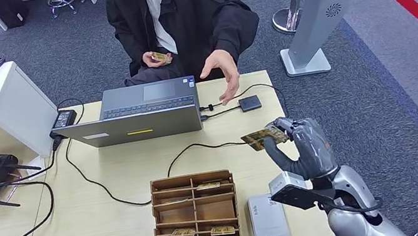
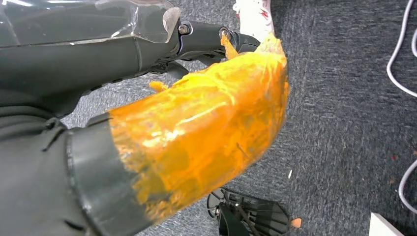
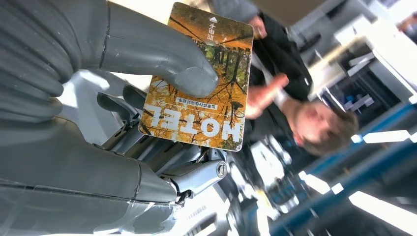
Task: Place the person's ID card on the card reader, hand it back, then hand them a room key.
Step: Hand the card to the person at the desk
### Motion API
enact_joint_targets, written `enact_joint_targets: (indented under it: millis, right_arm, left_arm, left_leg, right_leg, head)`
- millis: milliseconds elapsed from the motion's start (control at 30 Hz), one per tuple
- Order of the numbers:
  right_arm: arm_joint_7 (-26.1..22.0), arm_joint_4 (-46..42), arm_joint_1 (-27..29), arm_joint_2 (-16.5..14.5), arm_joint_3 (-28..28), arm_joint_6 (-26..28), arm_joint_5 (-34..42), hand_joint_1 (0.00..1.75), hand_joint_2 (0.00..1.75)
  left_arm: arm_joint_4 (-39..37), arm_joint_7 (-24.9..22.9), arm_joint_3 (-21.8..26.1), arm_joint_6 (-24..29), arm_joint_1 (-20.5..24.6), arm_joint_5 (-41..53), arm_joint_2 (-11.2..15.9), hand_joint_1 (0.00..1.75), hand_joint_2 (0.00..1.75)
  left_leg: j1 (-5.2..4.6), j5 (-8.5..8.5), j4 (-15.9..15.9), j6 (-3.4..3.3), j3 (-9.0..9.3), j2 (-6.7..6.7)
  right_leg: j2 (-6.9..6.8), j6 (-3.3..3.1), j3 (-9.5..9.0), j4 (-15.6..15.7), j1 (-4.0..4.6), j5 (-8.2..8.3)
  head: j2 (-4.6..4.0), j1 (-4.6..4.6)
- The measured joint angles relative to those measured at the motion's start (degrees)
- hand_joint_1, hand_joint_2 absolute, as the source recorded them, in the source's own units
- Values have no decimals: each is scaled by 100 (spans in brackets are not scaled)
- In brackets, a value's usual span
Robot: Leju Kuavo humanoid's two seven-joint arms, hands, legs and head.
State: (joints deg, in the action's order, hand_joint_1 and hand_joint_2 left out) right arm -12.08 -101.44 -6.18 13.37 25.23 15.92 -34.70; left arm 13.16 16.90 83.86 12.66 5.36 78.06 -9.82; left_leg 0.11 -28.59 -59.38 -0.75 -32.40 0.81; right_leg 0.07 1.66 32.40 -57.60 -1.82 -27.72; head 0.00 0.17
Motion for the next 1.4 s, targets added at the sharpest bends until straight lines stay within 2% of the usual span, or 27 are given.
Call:
enact_joint_targets:
  millis: [167, 300, 533, 700, 733, 767, 867, 900, 1300, 1400]
  right_arm:
    - [149, 284, -645, -178, 137, 273, -425, 175, 175]
    - [313, 594, -1046, -314, 272, 708, -1073, 175, 175]
    - [691, 1166, -1448, -479, 464, 1253, -2356, 175, 175]
    - [930, 1537, -1639, -544, 586, 1369, -3033, 175, 175]
    - [971, 1601, -1670, -551, 610, 1379, -3135, 170, 175]
    - [1013, 1663, -1700, -559, 637, 1386, -3238, 144, 175]
    - [1145, 1827, -1770, -573, 716, 1385, -3494, 18, 175]
    - [1179, 1873, -1789, -576, 736, 1382, -3549, 1, 175]
    - [1374, 2180, -1938, -578, 887, 1320, -3781, 0, 175]
    - [1405, 2220, -1951, -578, 909, 1290, -3800, 0, 44]
  left_arm:
    - [0, -3, -132, -42, 11, 125, -2, 0, 0]
    - [0, -17, -247, -56, 17, 201, -2, 0, 0]
    - [-2, -65, -417, -70, 28, 315, -2, 0, 0]
    - [-2, -102, -526, -79, 45, 360, -2, 0, 0]
    - [-2, -112, -543, -80, 51, 366, -2, 0, 0]
    - [-2, -123, -557, -81, 56, 368, -2, 0, 0]
    - [-2, -138, -581, -85, 65, 370, -2, 0, 0]
    - [-2, -140, -584, -85, 67, 370, -2, 0, 0]
    - [-2, -161, -670, -90, 76, 369, -2, 0, 0]
    - [-2, -161, -670, -99, 76, 364, -2, 0, 0]
  left_leg:
    - [0, 3, 0, 0, 2, 0]
    - [1, 6, 0, 3, 2, 2]
    - [0, 5, 0, 3, -1, 2]
    - [0, 5, 0, 3, -1, 2]
    - [0, 6, -1, 3, -1, 2]
    - [0, 6, -1, 3, -1, 2]
    - [0, 6, -1, 3, -1, 2]
    - [1, 6, -1, 3, -1, 2]
    - [0, 6, -1, 3, -1, 2]
    - [0, 6, -1, 3, -1, 2]
  right_leg:
    - [1, 4, 0, -1, 0, 4]
    - [1, 4, -1, -3, 0, 4]
    - [1, 4, 1, -3, 0, 4]
    - [0, 4, 1, -3, 0, 5]
    - [0, 4, 1, -3, 0, 5]
    - [0, 5, 1, -3, 0, 5]
    - [0, 5, 1, -3, 0, 5]
    - [0, 5, 1, -3, 0, 5]
    - [0, 4, 1, -3, 0, 5]
    - [0, 4, 1, -3, 0, 5]
  head:
    - [0, -1]
    - [0, -2]
    - [0, -1]
    - [0, -1]
    - [0, -1]
    - [0, -2]
    - [0, -1]
    - [0, -1]
    - [0, -1]
    - [0, -1]
